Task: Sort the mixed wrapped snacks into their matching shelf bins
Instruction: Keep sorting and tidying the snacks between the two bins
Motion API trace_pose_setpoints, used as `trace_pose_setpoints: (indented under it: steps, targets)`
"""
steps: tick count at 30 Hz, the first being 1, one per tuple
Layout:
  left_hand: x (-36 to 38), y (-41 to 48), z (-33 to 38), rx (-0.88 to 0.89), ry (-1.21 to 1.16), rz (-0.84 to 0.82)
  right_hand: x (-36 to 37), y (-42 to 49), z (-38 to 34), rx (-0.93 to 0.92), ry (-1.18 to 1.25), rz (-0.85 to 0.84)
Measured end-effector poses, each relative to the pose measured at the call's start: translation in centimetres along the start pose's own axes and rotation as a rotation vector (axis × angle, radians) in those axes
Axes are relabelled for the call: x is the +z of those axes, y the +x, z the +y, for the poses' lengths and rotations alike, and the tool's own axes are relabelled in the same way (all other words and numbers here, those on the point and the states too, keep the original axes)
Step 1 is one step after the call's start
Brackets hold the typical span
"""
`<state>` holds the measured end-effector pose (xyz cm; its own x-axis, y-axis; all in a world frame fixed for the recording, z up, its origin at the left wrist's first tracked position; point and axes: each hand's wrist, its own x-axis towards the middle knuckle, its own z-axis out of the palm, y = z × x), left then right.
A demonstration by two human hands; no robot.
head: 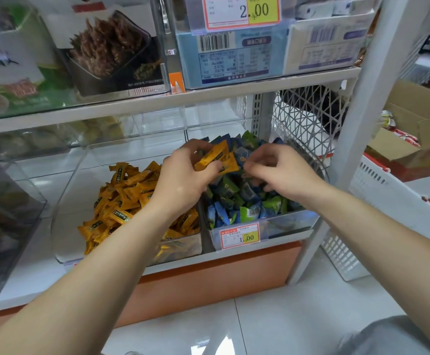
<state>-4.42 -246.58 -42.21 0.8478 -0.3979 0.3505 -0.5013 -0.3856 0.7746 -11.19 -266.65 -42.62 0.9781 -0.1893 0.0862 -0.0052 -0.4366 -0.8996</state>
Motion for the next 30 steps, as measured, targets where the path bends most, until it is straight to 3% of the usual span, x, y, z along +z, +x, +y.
trace_pose_setpoints:
  steps: [3,5,10,13,17,25,30]
  targets:
    - [-0.8,-0.5,-0.6,0.042,0.16,-0.005,0.1,-0.7,0.9,-0.012,-0.284,-0.378]
    - [-1.1,-0.9,-0.6,0.075,0.175,-0.02,0.4,-1.3,1.2,-0.08,-0.573,-0.519]
    - [-1.6,-1.8,-0.6,0.105,0.173,-0.04,1.0,-2.3,1.5,-0.113,-0.994,-0.621]
    - [-2.0,-2.2,-0.3,0.086,0.145,-0.02,1.5,-2.6,1.7,-0.102,-1.042,-0.64]
    - [-2.2,-2.6,-0.1,0.005,0.08,-0.003,1.4,-2.9,1.6,-0.094,-0.987,-0.584]
    - [-2.4,-3.5,0.1,-0.242,-0.261,-0.036,-0.7,-3.2,0.9,-0.054,-0.58,-0.364]
    - [-1.8,-3.9,0.8,-0.232,-0.308,-0.024,-1.3,-3.8,-0.3,-0.084,-0.143,-0.229]
